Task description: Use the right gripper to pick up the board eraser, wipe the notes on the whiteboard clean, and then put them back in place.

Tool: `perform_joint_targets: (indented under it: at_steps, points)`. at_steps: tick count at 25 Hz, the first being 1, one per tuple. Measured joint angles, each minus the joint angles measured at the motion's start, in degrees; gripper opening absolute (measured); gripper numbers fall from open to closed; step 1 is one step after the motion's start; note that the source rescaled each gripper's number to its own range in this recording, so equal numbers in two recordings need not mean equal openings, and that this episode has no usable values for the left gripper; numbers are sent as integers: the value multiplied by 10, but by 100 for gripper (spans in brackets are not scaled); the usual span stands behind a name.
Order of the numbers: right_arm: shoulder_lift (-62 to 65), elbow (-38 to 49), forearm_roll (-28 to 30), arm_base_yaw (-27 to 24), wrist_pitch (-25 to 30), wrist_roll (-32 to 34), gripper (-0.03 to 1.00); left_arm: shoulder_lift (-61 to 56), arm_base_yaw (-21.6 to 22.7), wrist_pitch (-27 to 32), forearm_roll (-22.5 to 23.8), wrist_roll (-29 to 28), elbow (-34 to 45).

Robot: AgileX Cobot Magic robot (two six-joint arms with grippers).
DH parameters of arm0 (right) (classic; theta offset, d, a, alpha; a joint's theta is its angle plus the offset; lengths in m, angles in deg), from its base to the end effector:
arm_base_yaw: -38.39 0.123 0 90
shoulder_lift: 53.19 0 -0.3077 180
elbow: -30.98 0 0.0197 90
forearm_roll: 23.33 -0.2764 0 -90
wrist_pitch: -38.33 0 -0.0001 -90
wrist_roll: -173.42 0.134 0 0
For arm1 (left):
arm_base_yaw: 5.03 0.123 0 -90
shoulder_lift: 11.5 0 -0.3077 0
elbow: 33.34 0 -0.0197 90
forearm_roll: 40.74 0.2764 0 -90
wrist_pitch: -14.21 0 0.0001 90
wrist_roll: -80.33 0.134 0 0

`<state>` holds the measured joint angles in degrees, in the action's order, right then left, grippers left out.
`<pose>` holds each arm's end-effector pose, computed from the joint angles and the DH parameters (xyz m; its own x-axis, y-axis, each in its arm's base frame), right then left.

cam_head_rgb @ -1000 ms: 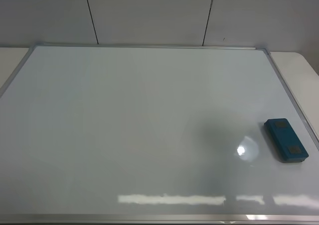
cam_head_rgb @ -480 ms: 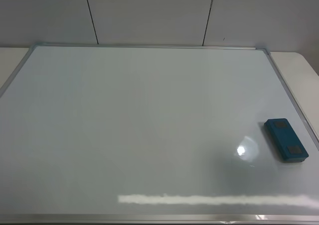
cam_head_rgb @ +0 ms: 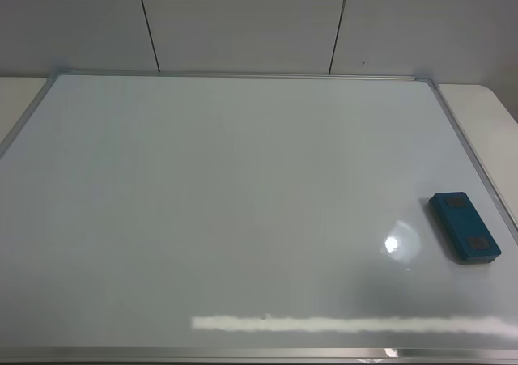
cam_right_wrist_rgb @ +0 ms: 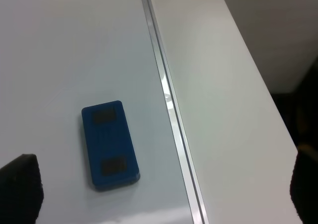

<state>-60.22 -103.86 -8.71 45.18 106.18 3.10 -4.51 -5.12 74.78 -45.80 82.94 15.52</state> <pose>0.0180 -0.0294 0.2817 -0.4797 0.0123 -0.8774 0.1216 0.9912 -0.0526 0.0320 -0.0103 0.2726 -0.4433 0.0028 -0.8964 0.0713 0.9969 -0.0322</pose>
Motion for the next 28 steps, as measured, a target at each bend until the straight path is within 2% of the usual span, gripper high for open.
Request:
perform_joint_targets:
  at_steps: [3, 8, 14, 28]
  points:
    - [0, 0, -33, -21, -2, -17, 100, 0, 0, 0, 0, 0, 0]
    - [0, 23, -91, -25, -30, -23, 100, 0, 0, 0, 0, 0, 0]
    - [0, 40, -109, -51, -63, -45, 100, 0, 0, 0, 0, 0, 0]
    - [0, 42, -117, -52, -64, -56, 100, 0, 0, 0, 0, 0, 0]
